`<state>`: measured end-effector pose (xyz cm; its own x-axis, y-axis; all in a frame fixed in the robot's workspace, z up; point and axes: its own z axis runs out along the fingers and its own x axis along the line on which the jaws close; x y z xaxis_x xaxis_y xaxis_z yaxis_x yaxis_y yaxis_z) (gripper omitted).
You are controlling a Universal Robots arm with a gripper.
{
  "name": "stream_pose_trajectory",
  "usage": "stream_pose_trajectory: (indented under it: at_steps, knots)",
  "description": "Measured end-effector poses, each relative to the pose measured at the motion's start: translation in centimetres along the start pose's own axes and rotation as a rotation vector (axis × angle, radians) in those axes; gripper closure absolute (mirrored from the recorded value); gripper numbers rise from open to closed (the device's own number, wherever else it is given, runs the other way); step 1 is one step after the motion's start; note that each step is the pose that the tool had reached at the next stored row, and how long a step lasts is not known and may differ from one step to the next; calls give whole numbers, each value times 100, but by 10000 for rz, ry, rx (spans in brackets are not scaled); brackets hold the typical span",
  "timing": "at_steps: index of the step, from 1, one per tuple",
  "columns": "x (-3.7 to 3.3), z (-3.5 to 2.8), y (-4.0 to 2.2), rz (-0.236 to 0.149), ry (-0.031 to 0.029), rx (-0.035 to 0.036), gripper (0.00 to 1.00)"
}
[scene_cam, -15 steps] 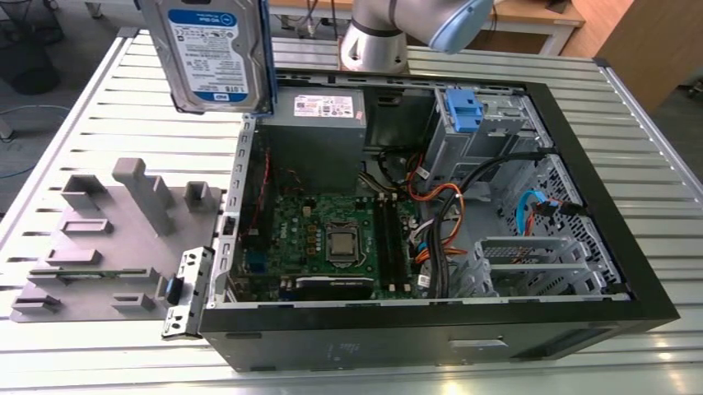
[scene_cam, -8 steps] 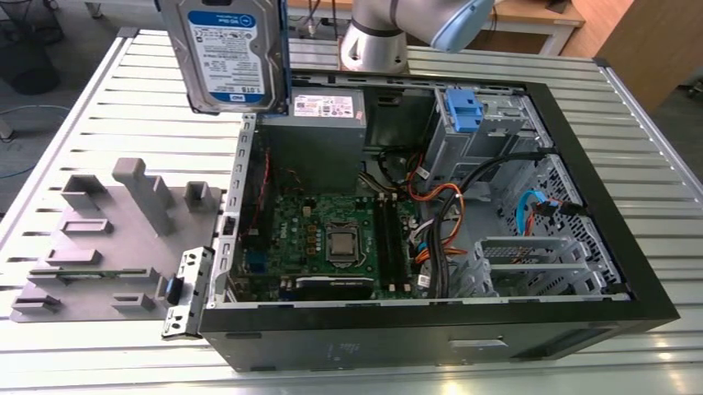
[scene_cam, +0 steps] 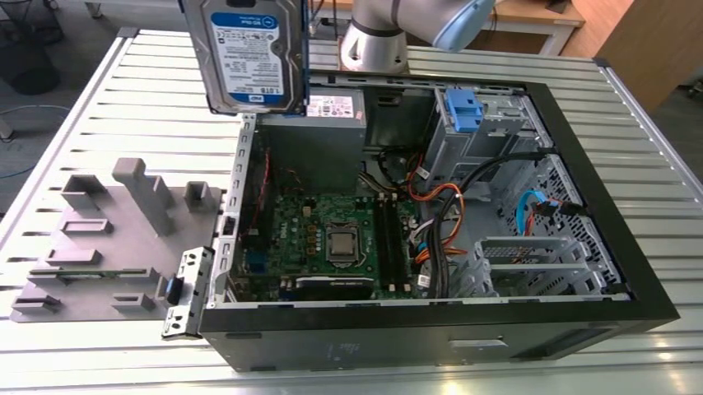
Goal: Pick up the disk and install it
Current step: 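Pick up the disk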
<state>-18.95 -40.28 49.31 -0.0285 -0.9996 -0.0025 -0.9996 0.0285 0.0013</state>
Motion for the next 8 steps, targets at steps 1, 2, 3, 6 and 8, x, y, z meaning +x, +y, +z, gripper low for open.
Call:
stream_pose_trajectory:
  at_steps: [1,2,3,6,8]
  knots:
    - [-1,0,-24,-1,0,0,65]
    - [-1,1,-49,0,0,1,65]
    - [-2,1,-72,0,-1,1,65]
    - [-4,2,-144,0,0,0,65]
    - [-5,2,-191,-1,-1,1,65]
